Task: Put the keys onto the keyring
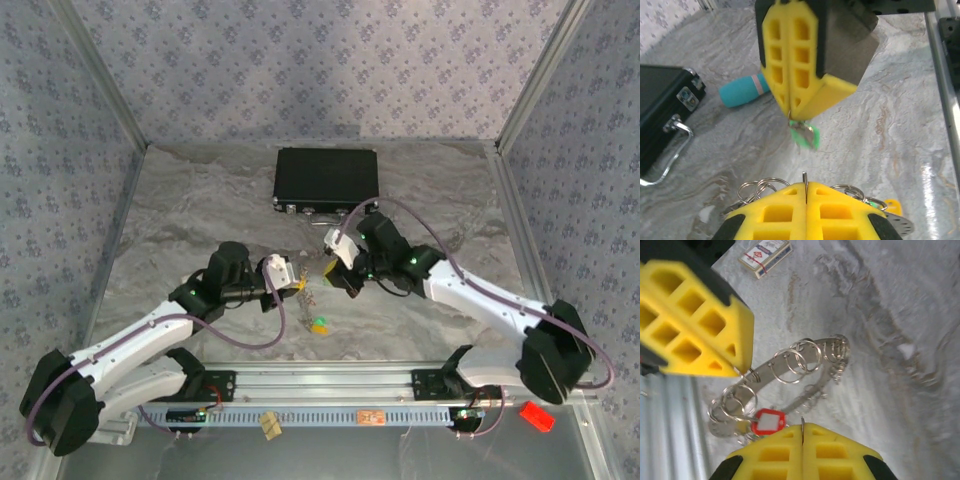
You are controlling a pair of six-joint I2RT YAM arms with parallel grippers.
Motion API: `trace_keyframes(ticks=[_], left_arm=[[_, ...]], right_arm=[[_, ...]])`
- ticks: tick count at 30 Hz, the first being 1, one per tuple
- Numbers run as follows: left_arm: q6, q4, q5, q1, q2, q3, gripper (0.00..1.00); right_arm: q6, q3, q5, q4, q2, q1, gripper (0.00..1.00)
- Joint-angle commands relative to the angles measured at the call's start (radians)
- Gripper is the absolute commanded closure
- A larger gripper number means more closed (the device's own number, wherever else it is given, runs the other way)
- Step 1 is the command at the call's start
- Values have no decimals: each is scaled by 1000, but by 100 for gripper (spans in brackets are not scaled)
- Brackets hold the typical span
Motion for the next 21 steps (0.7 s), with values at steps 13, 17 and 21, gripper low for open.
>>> trace_keyframes(ticks=[13,17,21], left_arm=[[-123,73,472,121,102,83,100],[-55,30,543,127,143,126,100],[-5,-19,568,128,175,154,100]], right_arm=[[-683,-117,122,188,-126,128,100],[-712,-115,130,163,-137,140,100],[-729,-108,130,134,-148,145,100]])
